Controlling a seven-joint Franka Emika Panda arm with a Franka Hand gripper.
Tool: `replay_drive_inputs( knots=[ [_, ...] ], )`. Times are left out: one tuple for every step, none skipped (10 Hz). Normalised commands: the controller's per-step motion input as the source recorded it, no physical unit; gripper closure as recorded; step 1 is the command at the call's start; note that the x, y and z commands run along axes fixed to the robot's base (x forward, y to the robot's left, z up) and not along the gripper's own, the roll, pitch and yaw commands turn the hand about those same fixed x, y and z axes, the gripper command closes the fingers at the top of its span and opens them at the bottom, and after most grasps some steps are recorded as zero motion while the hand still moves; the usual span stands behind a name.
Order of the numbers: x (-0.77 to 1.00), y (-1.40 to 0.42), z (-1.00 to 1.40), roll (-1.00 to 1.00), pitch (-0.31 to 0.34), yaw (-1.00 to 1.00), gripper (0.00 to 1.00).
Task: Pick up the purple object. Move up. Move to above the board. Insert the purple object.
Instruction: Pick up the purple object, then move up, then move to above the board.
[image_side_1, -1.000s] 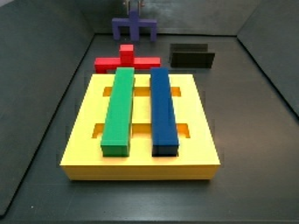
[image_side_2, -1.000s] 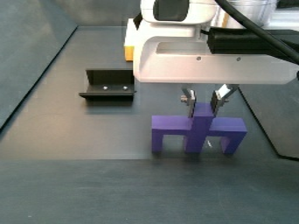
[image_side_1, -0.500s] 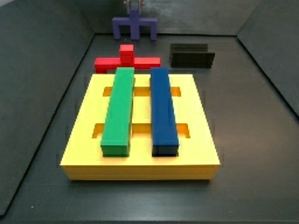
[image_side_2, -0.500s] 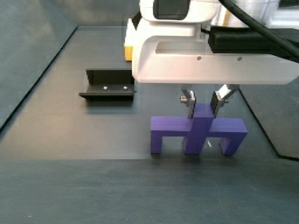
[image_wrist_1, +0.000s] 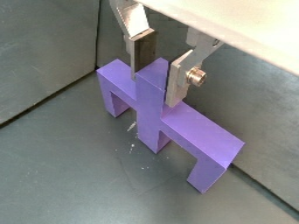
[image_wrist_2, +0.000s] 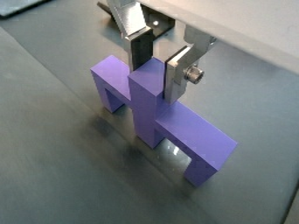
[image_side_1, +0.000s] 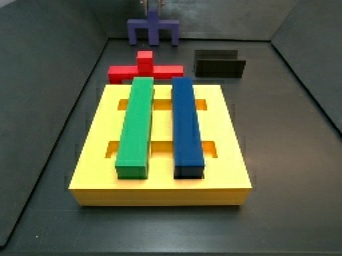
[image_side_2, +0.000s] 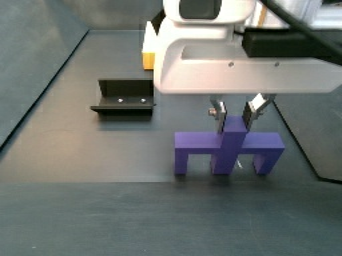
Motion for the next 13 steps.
replay_drive_inputs(
  knots=[
    [0.00, 0.00, 0.00, 0.00, 0.000, 0.00, 1.00],
    [0.00, 0.00, 0.00, 0.00, 0.000, 0.00, 1.00],
    [0.00, 0.00, 0.00, 0.00, 0.000, 0.00, 1.00],
    [0.00, 0.00, 0.00, 0.00, 0.000, 0.00, 1.00],
    [0.00, 0.00, 0.00, 0.00, 0.000, 0.00, 1.00],
    [0.00, 0.00, 0.83, 0.00, 0.000, 0.00, 1.00],
    [-0.07, 0.04, 0.74, -0.01, 0.055, 0.04, 1.00],
    [-0.08, 0.02, 0.58, 0.01, 0.088, 0.03, 1.00],
    [-0.01, 0.00, 0.23, 0.05, 0.081, 0.03, 1.00],
    [0.00, 0.00, 1.40, 0.00, 0.000, 0.00, 1.00],
    [-0.03, -0.01, 1.40, -0.03, 0.019, -0.01, 1.00],
    [-0.05, -0.01, 1.40, -0.01, 0.031, -0.01, 1.00],
    [0.03, 0.00, 0.95, -0.01, 0.028, 0.00, 1.00]
  ],
)
